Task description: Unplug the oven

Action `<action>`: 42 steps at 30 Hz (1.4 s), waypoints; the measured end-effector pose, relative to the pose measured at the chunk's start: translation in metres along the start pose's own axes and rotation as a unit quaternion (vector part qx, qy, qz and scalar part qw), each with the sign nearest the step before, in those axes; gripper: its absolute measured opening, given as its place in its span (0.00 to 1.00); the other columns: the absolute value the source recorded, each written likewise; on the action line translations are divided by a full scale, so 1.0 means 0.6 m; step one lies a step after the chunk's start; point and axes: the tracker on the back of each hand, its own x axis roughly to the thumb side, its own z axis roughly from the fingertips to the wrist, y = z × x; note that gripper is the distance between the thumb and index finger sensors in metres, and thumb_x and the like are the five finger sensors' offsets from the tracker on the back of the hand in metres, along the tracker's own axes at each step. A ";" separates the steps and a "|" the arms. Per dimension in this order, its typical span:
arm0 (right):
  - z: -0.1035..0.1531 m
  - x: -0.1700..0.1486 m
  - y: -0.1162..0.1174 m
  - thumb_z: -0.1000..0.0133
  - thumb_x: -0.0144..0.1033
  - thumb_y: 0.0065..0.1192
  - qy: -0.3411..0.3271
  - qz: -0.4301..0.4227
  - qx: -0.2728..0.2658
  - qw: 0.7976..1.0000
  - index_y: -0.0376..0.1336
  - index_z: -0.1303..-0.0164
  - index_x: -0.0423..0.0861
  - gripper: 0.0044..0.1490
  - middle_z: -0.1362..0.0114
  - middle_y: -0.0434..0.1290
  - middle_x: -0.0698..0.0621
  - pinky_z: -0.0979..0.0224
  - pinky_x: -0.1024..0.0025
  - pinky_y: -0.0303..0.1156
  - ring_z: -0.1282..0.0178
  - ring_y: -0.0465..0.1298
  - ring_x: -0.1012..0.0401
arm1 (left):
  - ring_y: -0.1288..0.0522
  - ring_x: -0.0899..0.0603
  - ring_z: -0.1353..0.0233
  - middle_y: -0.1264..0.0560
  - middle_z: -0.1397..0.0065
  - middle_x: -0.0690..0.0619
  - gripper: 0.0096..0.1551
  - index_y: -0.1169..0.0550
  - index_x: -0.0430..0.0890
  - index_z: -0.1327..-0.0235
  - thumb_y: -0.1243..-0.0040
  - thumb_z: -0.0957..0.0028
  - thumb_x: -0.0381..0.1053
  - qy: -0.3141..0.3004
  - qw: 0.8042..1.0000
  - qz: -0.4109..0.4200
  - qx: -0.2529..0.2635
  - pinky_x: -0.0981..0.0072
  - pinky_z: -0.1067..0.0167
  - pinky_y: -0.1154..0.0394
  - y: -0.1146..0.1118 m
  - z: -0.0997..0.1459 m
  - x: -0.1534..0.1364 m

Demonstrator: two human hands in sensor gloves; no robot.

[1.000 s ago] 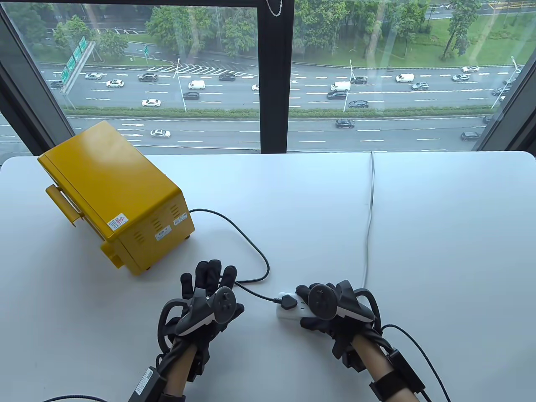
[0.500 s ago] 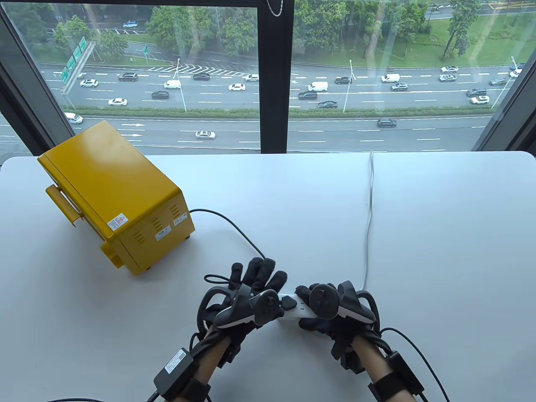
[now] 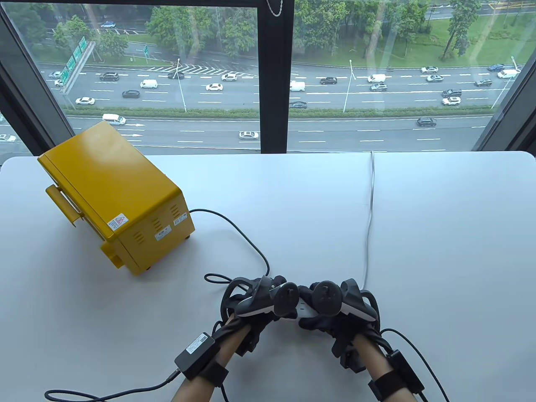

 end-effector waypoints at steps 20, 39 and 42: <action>0.002 0.003 0.001 0.49 0.58 0.67 0.009 0.003 0.013 1.000 0.43 0.17 0.60 0.54 0.16 0.51 0.48 0.19 0.60 0.57 0.23 0.54 0.50 | 0.20 0.44 0.30 0.26 0.24 0.48 0.35 0.28 0.54 0.24 0.48 0.48 0.59 0.162 0.984 0.051 0.061 0.45 0.26 0.28 0.095 -0.035 -0.141; 0.004 0.009 0.001 0.47 0.58 0.64 0.012 0.022 0.020 0.999 0.39 0.17 0.60 0.55 0.14 0.48 0.47 0.18 0.60 0.56 0.22 0.53 0.49 | 0.64 0.38 0.10 0.61 0.09 0.51 0.46 0.53 0.58 0.13 0.67 0.48 0.67 0.191 0.981 -0.005 0.013 0.35 0.17 0.62 0.064 -0.018 -0.155; 0.008 0.010 -0.002 0.47 0.60 0.62 0.004 0.017 0.028 0.999 0.37 0.17 0.60 0.55 0.12 0.46 0.45 0.16 0.56 0.55 0.19 0.51 0.47 | 0.69 0.39 0.12 0.67 0.10 0.52 0.46 0.58 0.58 0.14 0.70 0.48 0.68 0.196 0.980 -0.013 0.016 0.36 0.18 0.66 0.070 0.029 -0.160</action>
